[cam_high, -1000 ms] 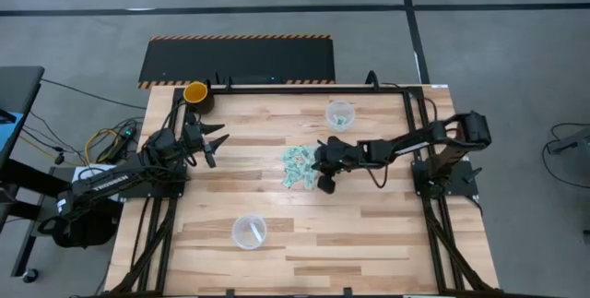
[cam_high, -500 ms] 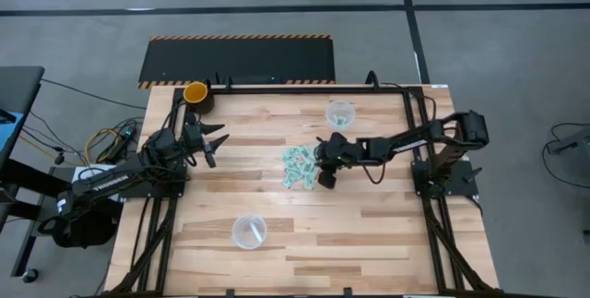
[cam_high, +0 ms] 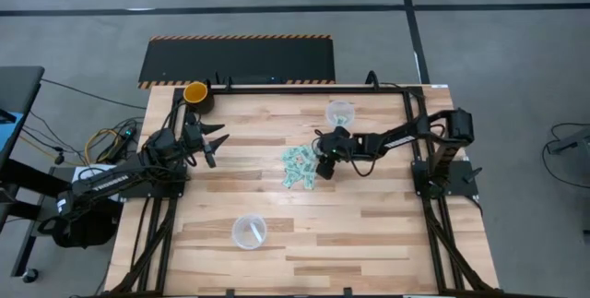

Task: Pick and place Stevia / Truvia into bins
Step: Put the stevia packet into the top container

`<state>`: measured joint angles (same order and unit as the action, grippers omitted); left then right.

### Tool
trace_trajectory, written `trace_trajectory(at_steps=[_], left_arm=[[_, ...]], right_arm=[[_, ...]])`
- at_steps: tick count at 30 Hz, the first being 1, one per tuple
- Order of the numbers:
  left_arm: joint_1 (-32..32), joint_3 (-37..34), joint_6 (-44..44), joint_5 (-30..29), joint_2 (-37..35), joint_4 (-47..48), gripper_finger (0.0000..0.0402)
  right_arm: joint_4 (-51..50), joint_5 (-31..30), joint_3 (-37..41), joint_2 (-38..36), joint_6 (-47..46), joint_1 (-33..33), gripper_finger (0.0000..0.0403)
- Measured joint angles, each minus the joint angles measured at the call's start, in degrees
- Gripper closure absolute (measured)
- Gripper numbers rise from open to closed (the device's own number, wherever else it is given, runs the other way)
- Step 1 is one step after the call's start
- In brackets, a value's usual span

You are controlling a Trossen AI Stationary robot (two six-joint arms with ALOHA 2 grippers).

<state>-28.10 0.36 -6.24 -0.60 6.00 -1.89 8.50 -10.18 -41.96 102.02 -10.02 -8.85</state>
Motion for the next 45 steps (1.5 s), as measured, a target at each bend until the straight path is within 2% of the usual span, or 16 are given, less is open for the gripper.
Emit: trace_trajectory(at_steps=[3,6,15,17,22,28,32,39,45], left_arm=[[0.0,0.0,0.0,0.0,0.0,0.0,0.0239],[0.0,0.0,0.0,0.0,0.0,0.0,0.0239],[0.0,0.0,0.0,0.0,0.0,0.0,0.0239],[0.0,0.0,0.0,0.0,0.0,0.0,0.0239],[0.0,0.0,0.0,0.0,0.0,0.0,0.0239],[0.0,0.0,0.0,0.0,0.0,0.0,0.0239],[0.0,0.0,0.0,0.0,0.0,0.0,0.0239],[0.0,0.0,0.0,0.0,0.0,0.0,0.0239],[0.0,0.0,0.0,0.0,0.0,0.0,0.0239]], right_arm=[[0.5,1.0,-0.1,0.8,0.0,-0.4,0.0230],[0.4,1.0,-0.3,1.2,0.0,-0.3,0.0251],[0.2,1.3,-0.2,1.3,-0.4,1.0,0.0377],[0.3,1.3,-0.2,1.3,-0.9,1.0,0.0394],[-0.2,1.1,0.0,0.0,-4.7,1.0,0.0392],[-0.8,-0.1,0.2,-6.8,-8.3,0.9,0.0395],[-1.1,-0.8,0.2,-12.5,-8.5,0.3,0.0398],[-6.5,-8.3,0.1,-21.9,-7.5,-2.9,0.0396],[-11.4,-8.8,0.1,-26.4,-6.1,-6.8,0.0386]])
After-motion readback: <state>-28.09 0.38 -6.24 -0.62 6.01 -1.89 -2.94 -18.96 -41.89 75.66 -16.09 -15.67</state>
